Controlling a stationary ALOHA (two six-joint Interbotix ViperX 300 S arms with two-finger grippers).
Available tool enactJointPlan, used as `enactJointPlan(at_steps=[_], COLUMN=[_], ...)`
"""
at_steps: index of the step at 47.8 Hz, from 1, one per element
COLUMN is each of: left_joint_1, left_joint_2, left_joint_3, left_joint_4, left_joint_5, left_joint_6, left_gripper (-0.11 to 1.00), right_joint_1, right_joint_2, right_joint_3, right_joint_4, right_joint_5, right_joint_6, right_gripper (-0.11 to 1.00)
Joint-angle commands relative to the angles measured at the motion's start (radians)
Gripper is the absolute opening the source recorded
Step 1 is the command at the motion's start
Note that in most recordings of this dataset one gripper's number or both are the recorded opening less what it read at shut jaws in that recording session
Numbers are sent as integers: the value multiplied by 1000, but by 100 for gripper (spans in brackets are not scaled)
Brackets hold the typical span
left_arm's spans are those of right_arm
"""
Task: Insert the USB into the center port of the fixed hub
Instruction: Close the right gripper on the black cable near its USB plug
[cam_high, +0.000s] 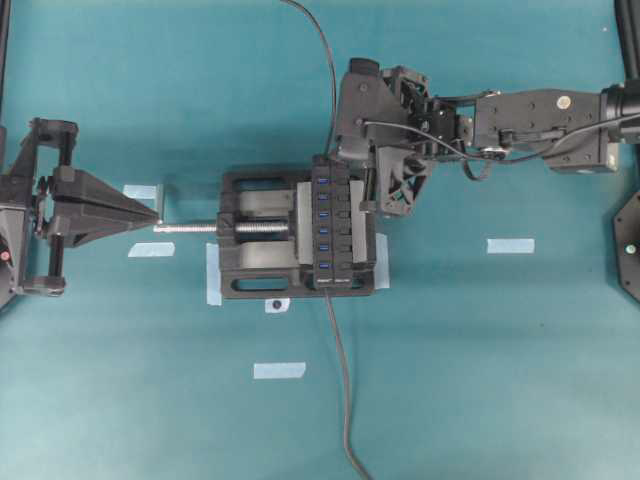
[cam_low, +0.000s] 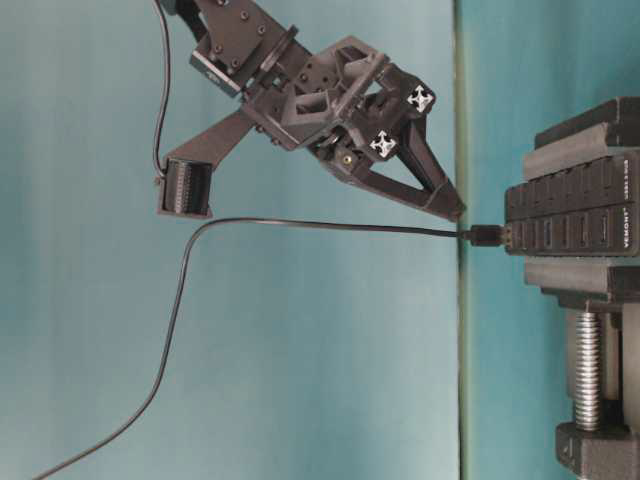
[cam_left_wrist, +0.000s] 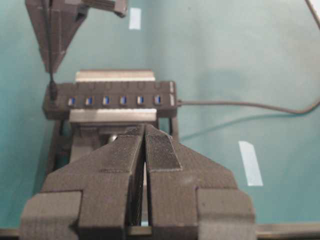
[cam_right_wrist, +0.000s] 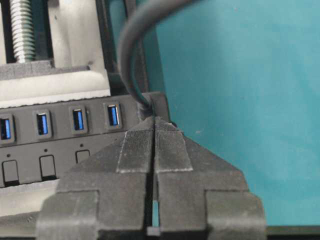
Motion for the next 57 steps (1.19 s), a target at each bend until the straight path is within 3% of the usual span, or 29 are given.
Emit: enactJointPlan(at_steps=[1, 19, 30, 38, 49, 57], left_joint_1=[-2, -2, -2, -2, -2, -2], left_joint_2=[3, 3, 3, 3, 3, 3], left_joint_3=[-20, -20, -20, -18, -18, -17], left_joint_4=[0, 0, 0, 0, 0, 2], left_joint_5=[-3, -3, -5, -3, -3, -3], left_joint_6=[-2, -2, -2, -2, -2, -3], left_gripper=[0, 0, 0, 0, 0, 0], right_joint_1=[-2, -2, 0, 0, 0, 0], right_joint_2=[-14, -18, -14, -12, -9, -8], right_joint_3=[-14, -12, -12, -9, -9, -9], right_joint_4=[-2, -2, -2, -3, -2, -2], right_joint_5=[-8, -17, -18, -15, -17, -20], right_joint_6=[-3, -2, -2, -2, 2, 5], right_gripper=[-2, -1, 7, 27, 86, 83])
